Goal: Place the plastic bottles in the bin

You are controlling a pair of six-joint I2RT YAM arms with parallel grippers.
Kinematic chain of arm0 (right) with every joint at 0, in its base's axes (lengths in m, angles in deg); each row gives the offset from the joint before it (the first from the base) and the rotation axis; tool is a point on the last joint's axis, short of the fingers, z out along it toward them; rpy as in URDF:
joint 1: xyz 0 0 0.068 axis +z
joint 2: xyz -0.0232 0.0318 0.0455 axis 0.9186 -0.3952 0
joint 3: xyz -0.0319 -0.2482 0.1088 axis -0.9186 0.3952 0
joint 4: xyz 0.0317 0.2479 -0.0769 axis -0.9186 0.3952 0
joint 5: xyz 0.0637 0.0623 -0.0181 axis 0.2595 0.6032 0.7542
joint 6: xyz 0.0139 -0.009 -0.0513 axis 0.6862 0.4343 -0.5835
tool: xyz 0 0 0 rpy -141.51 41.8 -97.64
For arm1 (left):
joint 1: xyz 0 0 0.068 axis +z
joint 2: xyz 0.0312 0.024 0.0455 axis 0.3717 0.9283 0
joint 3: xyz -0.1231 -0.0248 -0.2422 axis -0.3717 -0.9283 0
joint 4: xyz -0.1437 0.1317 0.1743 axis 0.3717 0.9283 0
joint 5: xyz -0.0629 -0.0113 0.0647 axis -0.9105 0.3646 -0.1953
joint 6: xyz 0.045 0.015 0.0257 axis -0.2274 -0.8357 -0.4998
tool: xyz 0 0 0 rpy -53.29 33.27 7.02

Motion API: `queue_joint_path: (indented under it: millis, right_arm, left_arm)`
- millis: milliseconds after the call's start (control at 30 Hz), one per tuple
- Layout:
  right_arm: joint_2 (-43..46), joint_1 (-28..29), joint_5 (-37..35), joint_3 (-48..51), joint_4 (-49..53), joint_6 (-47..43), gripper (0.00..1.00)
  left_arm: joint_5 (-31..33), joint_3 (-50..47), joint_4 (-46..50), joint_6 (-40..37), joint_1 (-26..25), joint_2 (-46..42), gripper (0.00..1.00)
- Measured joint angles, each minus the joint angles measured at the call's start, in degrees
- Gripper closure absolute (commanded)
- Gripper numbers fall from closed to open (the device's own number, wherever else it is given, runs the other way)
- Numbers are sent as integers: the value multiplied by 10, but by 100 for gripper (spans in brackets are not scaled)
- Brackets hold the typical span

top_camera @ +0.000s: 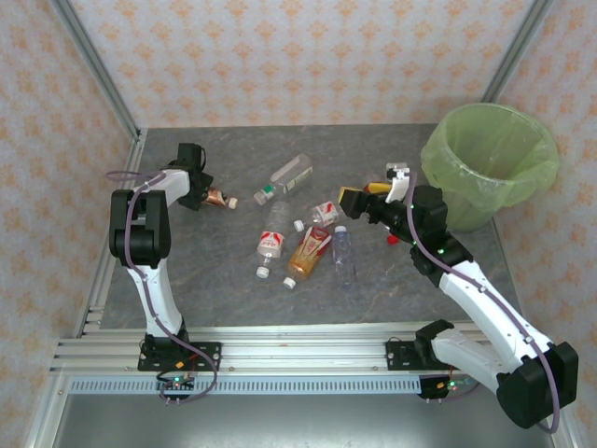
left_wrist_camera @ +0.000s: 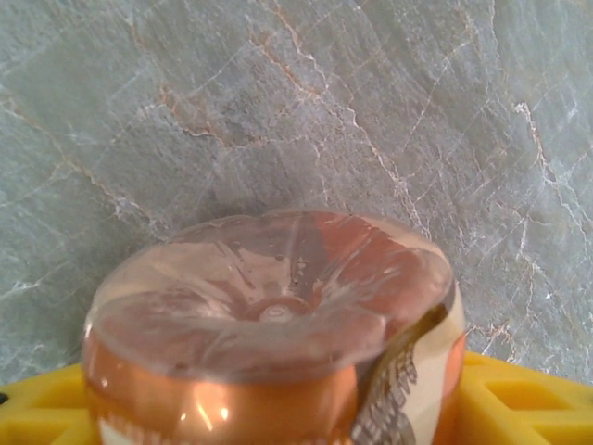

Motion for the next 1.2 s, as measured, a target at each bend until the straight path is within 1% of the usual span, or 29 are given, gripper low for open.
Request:
queue_joint_path:
  millis: [100, 267, 433, 567, 667, 767, 1000, 1200]
  right_arm:
    - [-2, 0, -8, 0, -1, 3, 1]
    - [-8, 0, -35, 13, -21, 18, 1]
    - [-26, 0, -57, 39, -71, 53, 1]
    - [-54, 0, -56, 43, -98, 82, 1]
    - [-78, 2, -52, 43, -116, 102, 1]
    - [-102, 17, -52, 43, -127, 119, 1]
    - [-175, 78, -40, 38, -167, 140, 1]
    - [-244, 124, -28, 32, -215, 159, 1]
  left_arm:
    - [-10, -8, -10, -20, 0, -7, 40]
    - [-46, -34, -29, -58, 0, -42, 41]
    - [-91, -83, -65, -82, -1, -112, 42]
    - [-108, -109, -83, -103, -13, -166, 42]
    - [-119, -111, -91, -121, -37, -195, 42]
    - [-131, -111, -99, -135, -67, -215, 42]
    - [-158, -114, -125, -159, -136, -246, 41]
    - [-174, -114, -142, -175, -180, -270, 41]
